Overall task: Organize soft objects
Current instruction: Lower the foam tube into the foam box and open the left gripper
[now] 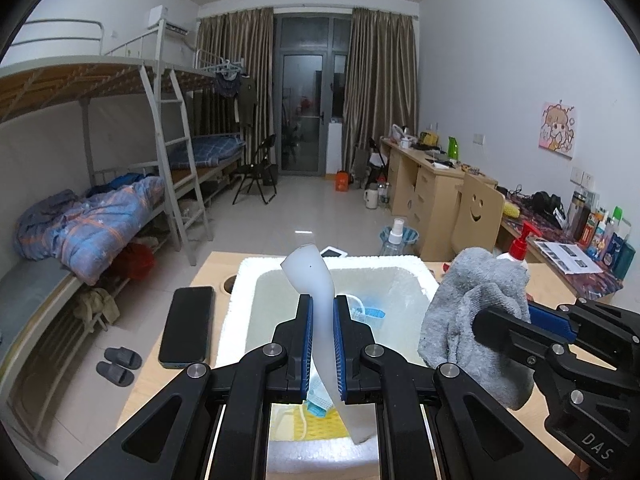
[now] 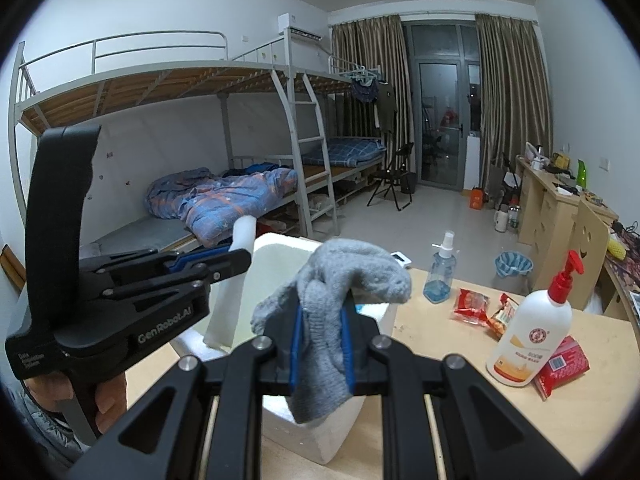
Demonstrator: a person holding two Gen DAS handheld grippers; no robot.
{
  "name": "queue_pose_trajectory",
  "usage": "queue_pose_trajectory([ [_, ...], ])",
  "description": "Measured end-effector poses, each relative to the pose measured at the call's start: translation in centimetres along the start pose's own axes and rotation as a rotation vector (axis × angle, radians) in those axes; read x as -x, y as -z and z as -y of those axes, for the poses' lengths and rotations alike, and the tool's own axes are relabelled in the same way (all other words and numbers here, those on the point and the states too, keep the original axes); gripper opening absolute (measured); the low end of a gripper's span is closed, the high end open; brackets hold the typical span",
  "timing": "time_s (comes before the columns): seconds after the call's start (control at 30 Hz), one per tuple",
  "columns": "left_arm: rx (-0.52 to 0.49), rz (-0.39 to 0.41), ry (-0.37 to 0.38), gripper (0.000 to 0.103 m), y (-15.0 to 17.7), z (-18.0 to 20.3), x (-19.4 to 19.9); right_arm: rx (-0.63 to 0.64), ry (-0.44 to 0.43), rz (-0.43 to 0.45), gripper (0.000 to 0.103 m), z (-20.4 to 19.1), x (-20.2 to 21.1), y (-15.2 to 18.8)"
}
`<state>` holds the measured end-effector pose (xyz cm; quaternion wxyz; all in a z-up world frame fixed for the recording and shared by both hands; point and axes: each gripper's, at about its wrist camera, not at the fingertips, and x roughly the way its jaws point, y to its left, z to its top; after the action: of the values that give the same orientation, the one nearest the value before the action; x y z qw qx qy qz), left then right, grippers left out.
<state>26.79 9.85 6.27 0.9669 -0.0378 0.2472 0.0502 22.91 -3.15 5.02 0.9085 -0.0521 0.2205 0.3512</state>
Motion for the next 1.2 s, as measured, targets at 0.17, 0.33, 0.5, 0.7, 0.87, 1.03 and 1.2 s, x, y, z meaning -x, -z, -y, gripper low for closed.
queue_pose_trajectory([
  [0.17, 0.002, -0.015, -0.002, 0.01, -0.2, -0.3, -0.8, -0.008, 0.002, -0.003, 0.02, 0.1, -0.3, -0.2],
  [0.33, -0.003, -0.018, -0.003, 0.01, -0.1, -0.3, -0.9, -0.006, 0.003, -0.006, 0.02, 0.1, -0.4, -0.2],
  [0.5, -0.005, -0.03, -0.007, 0.014, 0.0, -0.3, -1.6, -0.009, 0.005, -0.006, 0.02, 0.2, -0.4, -0.2],
  [0.7, -0.012, -0.029, -0.021, 0.027, 0.1, -0.2, -2.1, -0.011, 0.012, -0.003, 0.02, 0.5, -0.7, -0.1],
  [0.87, -0.017, -0.01, -0.047, 0.079, 0.1, -0.5, -1.9, -0.013, 0.011, -0.003, 0.02, 0.7, -0.7, -0.1],
  [1.03, -0.016, 0.04, -0.071, 0.086, 0.2, -0.6, -0.9, -0.016, 0.018, -0.002, 0.02, 0.7, -0.7, 0.1],
  [1.2, -0.003, 0.035, -0.089, 0.086, 0.4, -1.3, -0.4, -0.01, 0.018, -0.006, 0.02, 0.4, -0.8, 0.2],
])
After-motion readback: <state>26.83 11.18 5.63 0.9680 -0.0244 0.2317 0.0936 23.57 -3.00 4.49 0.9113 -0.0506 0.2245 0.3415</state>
